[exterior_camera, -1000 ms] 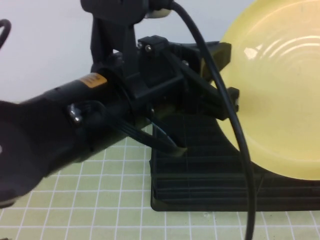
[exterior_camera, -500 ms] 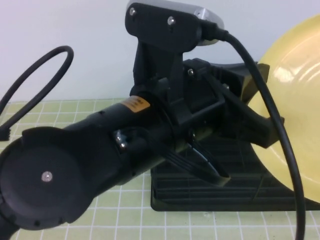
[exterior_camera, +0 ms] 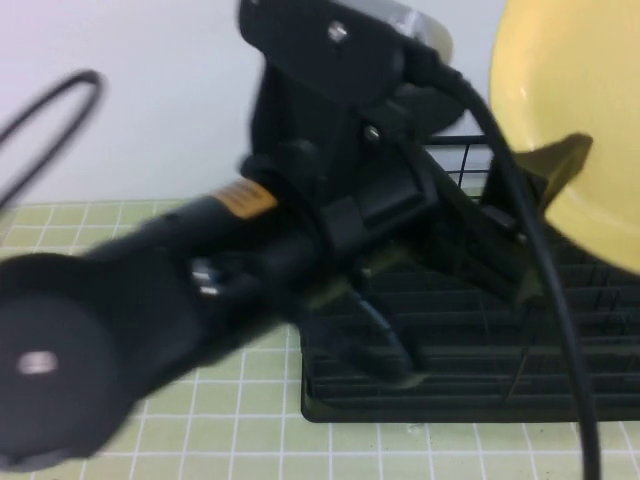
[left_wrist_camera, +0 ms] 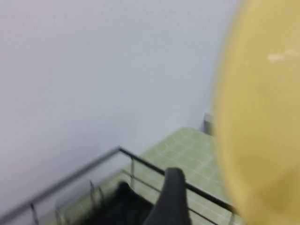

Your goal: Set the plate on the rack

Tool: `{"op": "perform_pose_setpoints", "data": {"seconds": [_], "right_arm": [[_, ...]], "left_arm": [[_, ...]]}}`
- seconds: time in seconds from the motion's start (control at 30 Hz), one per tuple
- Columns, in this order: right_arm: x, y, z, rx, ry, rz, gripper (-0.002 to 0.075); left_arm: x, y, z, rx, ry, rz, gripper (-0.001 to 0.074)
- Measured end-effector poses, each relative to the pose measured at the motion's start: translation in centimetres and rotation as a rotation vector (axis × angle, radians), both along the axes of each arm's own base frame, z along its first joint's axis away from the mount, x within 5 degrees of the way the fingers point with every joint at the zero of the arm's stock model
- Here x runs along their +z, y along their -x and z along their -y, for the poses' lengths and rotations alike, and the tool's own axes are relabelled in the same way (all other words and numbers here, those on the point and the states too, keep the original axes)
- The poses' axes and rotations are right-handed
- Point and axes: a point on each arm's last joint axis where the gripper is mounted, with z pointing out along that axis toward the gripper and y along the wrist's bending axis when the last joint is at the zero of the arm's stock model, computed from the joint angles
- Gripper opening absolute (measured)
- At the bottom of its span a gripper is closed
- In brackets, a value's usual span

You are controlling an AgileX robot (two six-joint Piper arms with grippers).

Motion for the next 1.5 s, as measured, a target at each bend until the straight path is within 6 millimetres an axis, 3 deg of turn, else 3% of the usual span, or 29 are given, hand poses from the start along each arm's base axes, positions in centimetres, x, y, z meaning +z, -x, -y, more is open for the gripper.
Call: {"op": "perform_pose_setpoints", "data": {"seconds": [0.17,0.27,0.37,0.43,0.57,0.7,0.93,1.13,1.5], "right_arm": [[2.8,-2.1,0.1,-0.049,0.196,0.057,-0.0003],[4.5,-3.6,0.2,-0.079,0.328,0.092,-0.0003],[5.5,-5.3,0.4,-0.101,0.546,0.127,-0.0003],[5.9,-6.7,0.6,-0.110,0.693,0.133,-0.0003],[6.0,-9.6,0.7,-0.035,0.942,0.092,-0.0003],[5.2,-13.0,0.7,0.078,1.093,0.038,-0.0003],[1.7,-19.1,1.0,0.178,1.261,-0.003,-0.0003],[-0.7,-22.9,1.2,0.220,1.332,-0.018,-0.0003],[-4.7,-25.7,-0.1,0.347,1.338,-0.069,-0.0003]], "left_arm": [[2.3,1.5,-2.6,0.032,-0.038,0.181,0.0404],[2.9,2.0,-3.7,0.055,-0.065,0.241,0.0226],[3.0,1.8,-5.4,0.199,-0.133,0.332,0.0013],[2.9,1.1,-7.1,0.374,-0.187,0.323,0.0000],[1.1,-0.2,-11.3,0.772,-0.450,0.115,0.0000],[-0.6,0.0,-13.3,0.942,-0.612,-0.027,0.0000],[-3.3,0.7,-14.3,0.939,-0.554,-0.080,0.0000],[-6.5,2.0,-16.2,0.940,-0.374,-0.181,0.0000],[-11.9,4.2,-17.6,0.718,-0.363,-0.157,0.0000]]}}
